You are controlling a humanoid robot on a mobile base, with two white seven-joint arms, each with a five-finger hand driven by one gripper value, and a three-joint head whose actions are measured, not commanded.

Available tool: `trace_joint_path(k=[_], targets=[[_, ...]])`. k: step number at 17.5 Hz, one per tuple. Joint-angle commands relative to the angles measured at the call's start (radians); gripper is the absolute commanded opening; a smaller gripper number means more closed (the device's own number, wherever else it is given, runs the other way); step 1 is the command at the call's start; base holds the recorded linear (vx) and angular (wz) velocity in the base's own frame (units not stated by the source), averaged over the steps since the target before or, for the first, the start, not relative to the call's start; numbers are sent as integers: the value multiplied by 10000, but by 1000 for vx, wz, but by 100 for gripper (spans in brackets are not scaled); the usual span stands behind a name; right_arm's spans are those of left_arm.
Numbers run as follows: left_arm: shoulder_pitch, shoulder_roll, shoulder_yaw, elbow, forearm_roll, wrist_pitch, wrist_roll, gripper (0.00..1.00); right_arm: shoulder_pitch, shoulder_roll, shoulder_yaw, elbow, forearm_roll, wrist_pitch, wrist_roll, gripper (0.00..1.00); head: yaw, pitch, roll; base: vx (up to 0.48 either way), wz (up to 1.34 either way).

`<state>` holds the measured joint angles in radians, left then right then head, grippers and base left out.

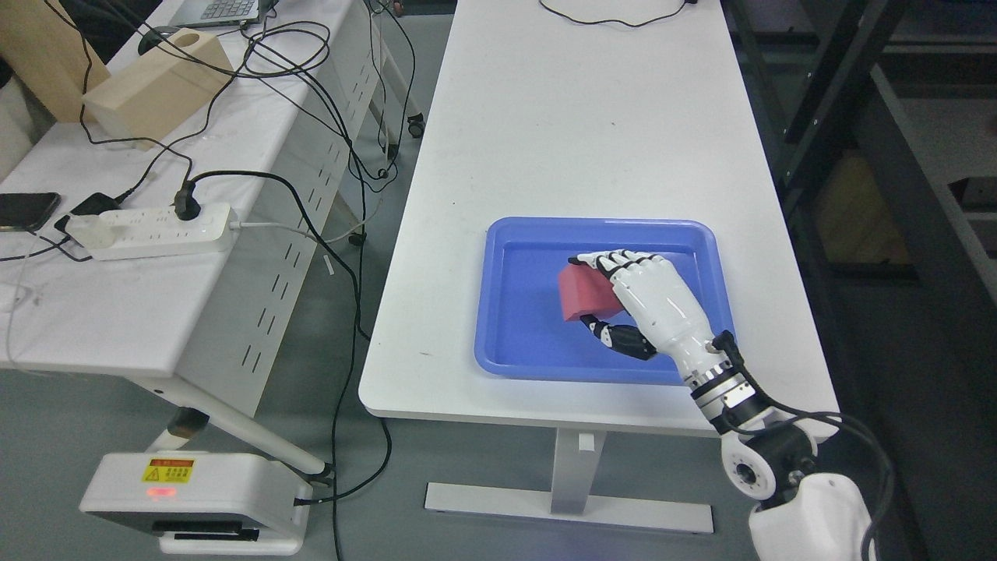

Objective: Pick pink block from left shelf to tray
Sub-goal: 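Lower the pink block into the blue tray with the right hand, then open the right hand and release the pink block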

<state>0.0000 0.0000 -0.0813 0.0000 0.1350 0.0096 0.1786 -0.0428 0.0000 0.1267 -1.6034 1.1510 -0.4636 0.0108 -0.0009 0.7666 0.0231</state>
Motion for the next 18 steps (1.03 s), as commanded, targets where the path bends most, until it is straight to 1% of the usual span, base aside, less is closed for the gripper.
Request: trace_joint_path(k=[1,3,8,12,16,18], targets=[[-291,175,0,-175,0,-4,8,100,-32,-174,129,127,10,325,442,41,0,0,0,71,0],[-291,175,0,-175,0,-4,8,100,-17,-174,129,142,-5,479,689,50,0,0,0,62,4],[-292,175,0,-175,0,-4,8,100,-62,-174,129,142,-6,770,736,59,0,0,0,25,2],[-291,175,0,-175,0,-4,8,100,-154,-174,129,142,-6,1184,766,74,0,0,0,0,0],[-291,175,0,-175,0,-4,8,100,-155,-174,129,142,-51,1323,827,82,0,0,0,0,0],[-291,175,0,-175,0,-4,8,100,-155,-174,68,142,-341,1323,1391,86,0,0,0,0,0]])
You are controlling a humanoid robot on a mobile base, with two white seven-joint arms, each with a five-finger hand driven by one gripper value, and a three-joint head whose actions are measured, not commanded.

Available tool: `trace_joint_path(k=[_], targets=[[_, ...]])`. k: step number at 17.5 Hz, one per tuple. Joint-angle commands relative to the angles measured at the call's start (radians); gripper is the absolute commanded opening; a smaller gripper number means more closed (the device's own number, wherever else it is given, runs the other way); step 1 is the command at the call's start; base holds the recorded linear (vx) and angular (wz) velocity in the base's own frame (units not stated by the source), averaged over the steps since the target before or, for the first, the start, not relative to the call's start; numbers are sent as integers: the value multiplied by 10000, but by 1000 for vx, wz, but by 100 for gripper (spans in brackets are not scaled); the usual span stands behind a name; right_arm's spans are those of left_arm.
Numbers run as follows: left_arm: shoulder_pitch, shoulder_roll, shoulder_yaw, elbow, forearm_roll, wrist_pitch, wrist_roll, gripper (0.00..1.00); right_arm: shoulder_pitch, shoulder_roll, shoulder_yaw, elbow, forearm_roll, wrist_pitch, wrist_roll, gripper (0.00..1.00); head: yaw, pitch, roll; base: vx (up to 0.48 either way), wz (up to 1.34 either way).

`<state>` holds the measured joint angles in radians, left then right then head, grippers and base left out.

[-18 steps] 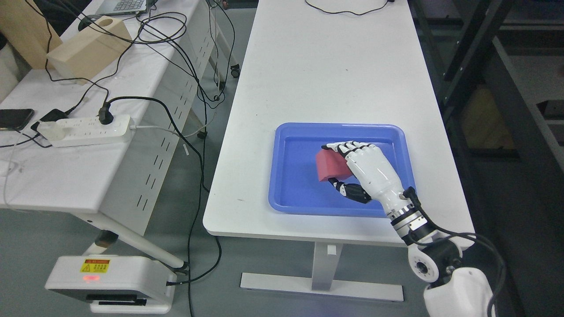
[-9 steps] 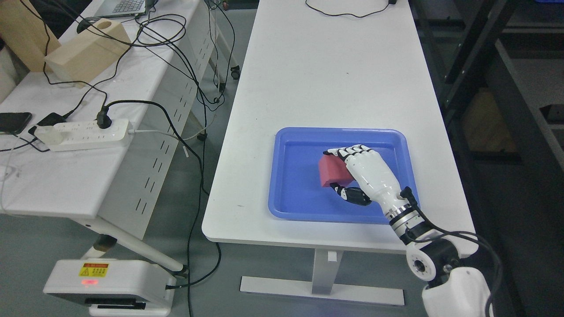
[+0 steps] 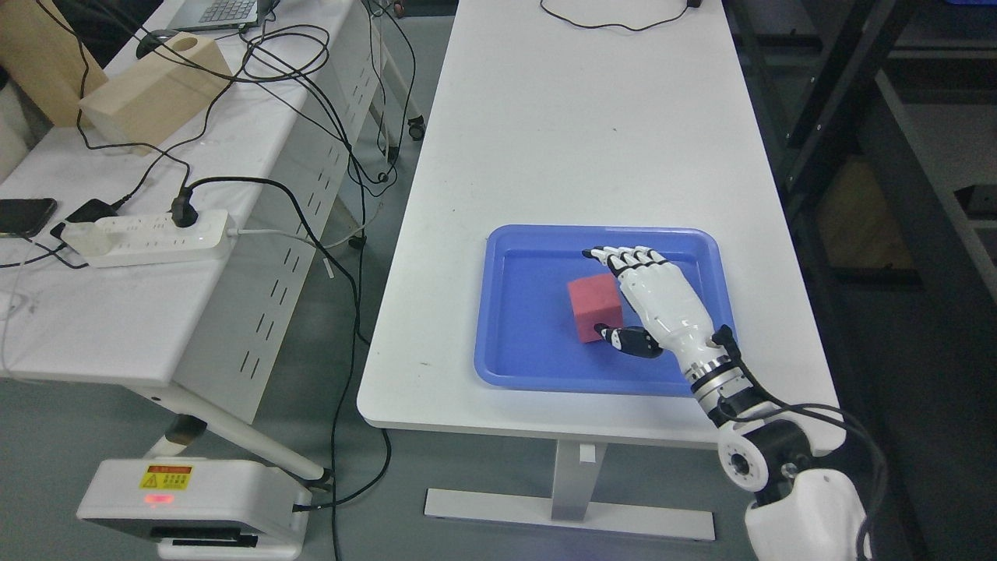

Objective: Pick pink block from left shelf to tray
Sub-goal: 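Open the right hand and release the pink block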

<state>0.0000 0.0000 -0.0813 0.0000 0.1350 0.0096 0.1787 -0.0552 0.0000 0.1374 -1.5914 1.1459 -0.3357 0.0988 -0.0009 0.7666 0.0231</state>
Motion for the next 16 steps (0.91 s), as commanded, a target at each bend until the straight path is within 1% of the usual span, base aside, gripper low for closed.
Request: trace_joint_path(k=[1,2,3,4,7,8,10,14,15,16], targets=[[-292,175,0,-175,0,-4,8,100,-16,-174,-116,22,-519,59,774,88,0,0,0,0,0],[-292,175,0,-175,0,-4,8,100,-16,-174,-253,7,-841,135,1019,93,0,0,0,0,0],[-292,175,0,-175,0,-4,8,100,-31,-174,-543,7,-1345,424,1250,99,0,0,0,0,0],[-292,175,0,-175,0,-4,8,100,-47,-174,-759,7,-1927,625,1419,99,0,0,0,0,0],[-307,175,0,-175,0,-4,8,100,-215,-174,-1449,22,-4502,749,1880,99,0,0,0,0,0],[-292,175,0,-175,0,-4,8,100,-231,-174,-1573,22,-5467,765,1987,99,0,0,0,0,0],[-292,175,0,-175,0,-4,8,100,-200,-174,-1604,22,-6850,765,2034,99,0,0,0,0,0],[-292,175,0,-175,0,-4,8,100,-139,-174,-1972,22,-8540,765,1927,99,0,0,0,-6,0],[-292,175,0,-175,0,-4,8,100,-108,-174,-2200,22,-9182,750,1851,99,0,0,0,-32,0],[-292,175,0,-175,0,-4,8,100,-108,-174,-2415,7,-9508,719,1790,99,0,0,0,-51,0]])
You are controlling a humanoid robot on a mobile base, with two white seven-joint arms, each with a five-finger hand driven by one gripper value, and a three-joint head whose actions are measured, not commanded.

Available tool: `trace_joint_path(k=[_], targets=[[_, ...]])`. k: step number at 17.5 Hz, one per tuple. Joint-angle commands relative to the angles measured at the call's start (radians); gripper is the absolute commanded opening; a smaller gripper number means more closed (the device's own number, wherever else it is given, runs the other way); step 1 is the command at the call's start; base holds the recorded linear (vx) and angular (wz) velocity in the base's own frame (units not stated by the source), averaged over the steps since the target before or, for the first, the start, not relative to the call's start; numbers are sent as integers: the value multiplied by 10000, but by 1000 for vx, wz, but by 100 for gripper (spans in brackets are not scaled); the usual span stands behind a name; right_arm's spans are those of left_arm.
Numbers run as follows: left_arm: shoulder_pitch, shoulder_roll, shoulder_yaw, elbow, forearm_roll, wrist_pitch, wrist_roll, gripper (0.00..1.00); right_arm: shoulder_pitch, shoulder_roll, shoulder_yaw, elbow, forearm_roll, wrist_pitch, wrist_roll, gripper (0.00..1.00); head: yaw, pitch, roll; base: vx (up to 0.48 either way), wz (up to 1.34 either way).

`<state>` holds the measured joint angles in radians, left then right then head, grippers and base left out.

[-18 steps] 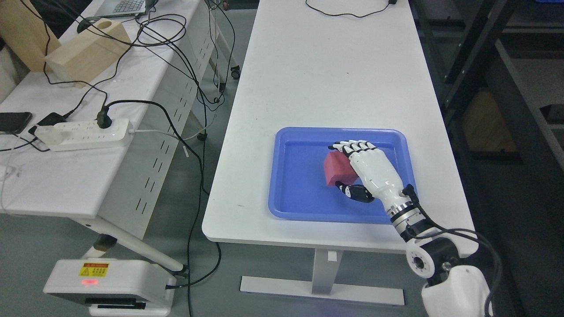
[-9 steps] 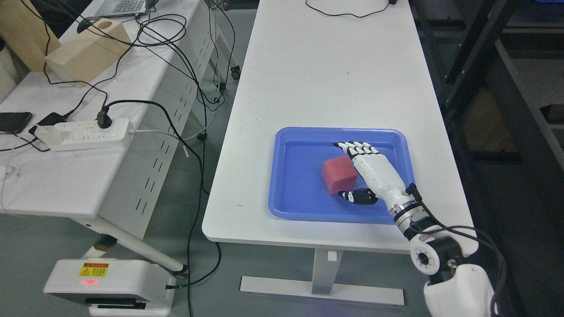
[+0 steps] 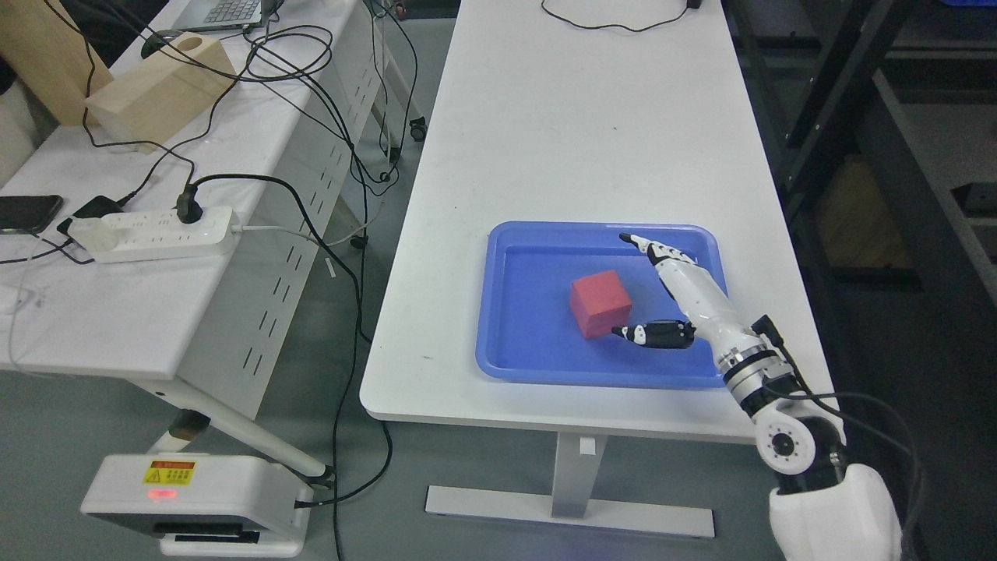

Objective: Pick pink block from left shelf to tray

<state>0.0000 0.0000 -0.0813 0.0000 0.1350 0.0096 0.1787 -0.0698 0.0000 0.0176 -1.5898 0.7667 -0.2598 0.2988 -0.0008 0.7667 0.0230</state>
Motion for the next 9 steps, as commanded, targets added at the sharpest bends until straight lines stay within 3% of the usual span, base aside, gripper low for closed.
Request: trace_joint_path(k=[1,7,9], targets=[[-291,175,0,-175,0,-4,8,100,53,-175,-1280,-10,-5917,-41,-303,99,0,0,0,-51,0],[-291,175,0,-175,0,-4,8,100,115,-175,-1419,-10,-6087,112,-917,99,0,0,0,-125,-8],[-291,175,0,-175,0,-4,8,100,100,-175,-1358,-10,-5935,906,-1116,99,0,0,0,-194,-7]])
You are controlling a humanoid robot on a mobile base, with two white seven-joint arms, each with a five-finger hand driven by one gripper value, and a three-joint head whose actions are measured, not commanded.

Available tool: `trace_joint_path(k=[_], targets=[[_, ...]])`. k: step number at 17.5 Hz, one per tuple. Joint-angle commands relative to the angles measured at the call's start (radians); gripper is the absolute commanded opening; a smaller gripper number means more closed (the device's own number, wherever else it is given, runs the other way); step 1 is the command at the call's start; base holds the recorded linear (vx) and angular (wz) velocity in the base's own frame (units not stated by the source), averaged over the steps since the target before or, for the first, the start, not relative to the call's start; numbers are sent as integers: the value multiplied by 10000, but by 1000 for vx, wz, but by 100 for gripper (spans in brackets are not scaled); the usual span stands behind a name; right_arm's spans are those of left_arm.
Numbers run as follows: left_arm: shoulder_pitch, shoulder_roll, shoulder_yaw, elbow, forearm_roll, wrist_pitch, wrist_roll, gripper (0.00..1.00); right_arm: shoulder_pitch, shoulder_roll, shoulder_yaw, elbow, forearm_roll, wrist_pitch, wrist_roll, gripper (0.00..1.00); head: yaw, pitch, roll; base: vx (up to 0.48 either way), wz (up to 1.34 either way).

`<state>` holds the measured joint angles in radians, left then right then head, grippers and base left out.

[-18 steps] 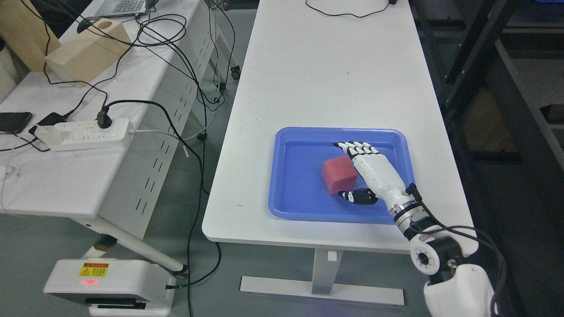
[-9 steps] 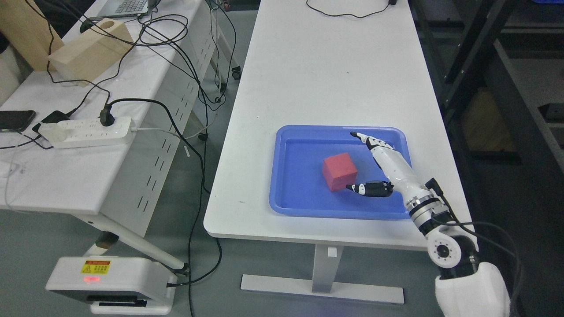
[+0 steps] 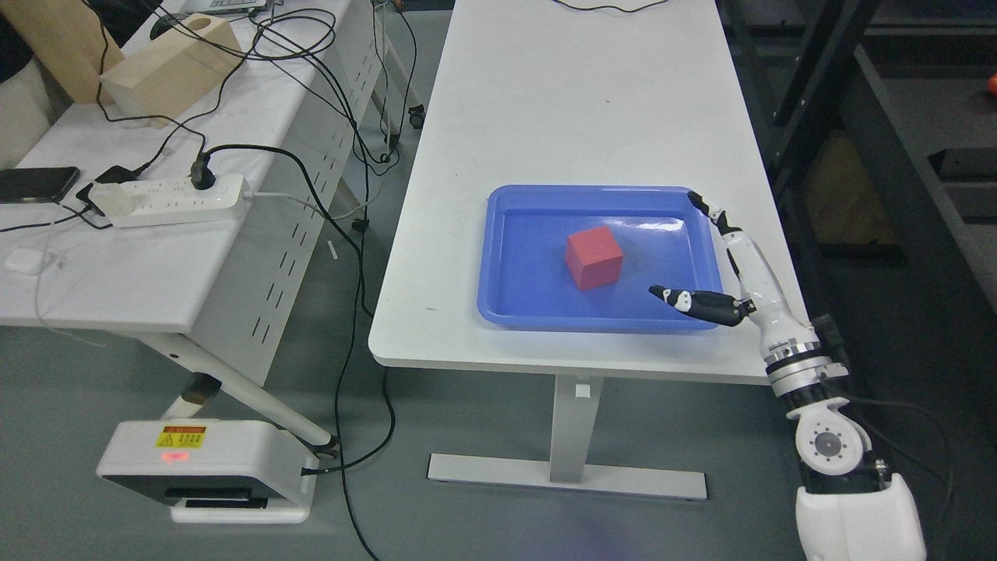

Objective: Pick pink block from left shelf to tray

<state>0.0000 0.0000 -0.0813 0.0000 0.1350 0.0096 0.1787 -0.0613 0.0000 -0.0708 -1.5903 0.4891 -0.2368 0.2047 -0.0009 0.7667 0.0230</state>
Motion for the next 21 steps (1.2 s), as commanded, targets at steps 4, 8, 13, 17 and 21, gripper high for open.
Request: trace_joint_path(k=[4,8,13,17,21], targets=[[-292,175,0,-174,0,-4,8,100,153,-175,-381,-4,-1981,896,-175,99,0,0,0,-200,-4],[-292,175,0,-174,0,-4,8,100,322,-175,-120,42,-631,1415,-419,99,0,0,0,-210,0],[-307,175,0,-174,0,-4,8,100,352,-175,79,149,339,1724,-1662,99,0,0,0,-187,-105],[-292,175,0,-174,0,-4,8,100,398,-175,49,134,-87,1663,-1664,99,0,0,0,-144,3],[-292,175,0,-174,0,-4,8,100,460,-175,-13,149,-2817,1693,-1648,99,0,0,0,-114,104]])
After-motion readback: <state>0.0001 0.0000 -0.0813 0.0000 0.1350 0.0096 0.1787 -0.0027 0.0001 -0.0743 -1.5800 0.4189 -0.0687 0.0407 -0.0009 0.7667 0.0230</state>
